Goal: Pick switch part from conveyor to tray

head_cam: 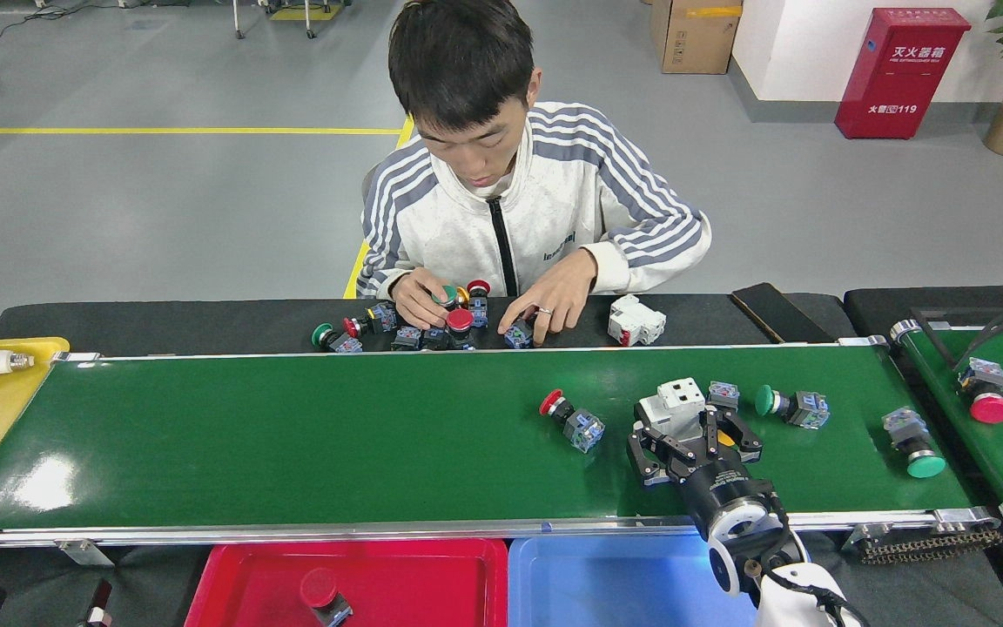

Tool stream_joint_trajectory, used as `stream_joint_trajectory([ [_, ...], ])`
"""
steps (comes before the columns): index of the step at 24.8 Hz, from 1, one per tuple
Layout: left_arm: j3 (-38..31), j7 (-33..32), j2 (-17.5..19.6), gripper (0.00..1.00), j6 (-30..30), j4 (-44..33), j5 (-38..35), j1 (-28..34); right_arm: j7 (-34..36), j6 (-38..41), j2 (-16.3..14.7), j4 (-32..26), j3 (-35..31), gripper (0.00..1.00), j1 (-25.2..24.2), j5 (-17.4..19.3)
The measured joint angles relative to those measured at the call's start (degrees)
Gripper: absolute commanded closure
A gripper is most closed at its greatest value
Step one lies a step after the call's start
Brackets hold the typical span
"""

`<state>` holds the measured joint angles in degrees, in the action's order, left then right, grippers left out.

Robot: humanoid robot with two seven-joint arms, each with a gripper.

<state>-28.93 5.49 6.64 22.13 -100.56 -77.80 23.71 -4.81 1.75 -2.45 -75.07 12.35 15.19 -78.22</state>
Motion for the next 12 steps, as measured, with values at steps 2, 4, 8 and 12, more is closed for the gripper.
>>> stream_joint_trajectory([
  [2,0.0,0.0,0.0,0.0,0.0,-0.01,0.0,0.16,-0.03,0.47,0.0,-3.73,0.0,0.99,-1.33,0.03],
  [4,-0.01,0.0,-0.01,0.0,0.0,-0.09,0.0,0.49,-0.23,3.03,-0.24,-10.63,-0.18,0.98,-5.12,0.29],
  [8,-0.44,0.0,-0.02,0.0,0.0,-0.2,0.0,0.72,-0.02,16.81,-5.01,-23.97,-4.02,0.91,-18.03,7.52],
  [12,-0.6,0.03,-0.02,0.0,0.0,-0.28,0.0,0.87,0.07,29.11,-6.21,-25.39,-11.01,0.19,-25.03,11.0],
])
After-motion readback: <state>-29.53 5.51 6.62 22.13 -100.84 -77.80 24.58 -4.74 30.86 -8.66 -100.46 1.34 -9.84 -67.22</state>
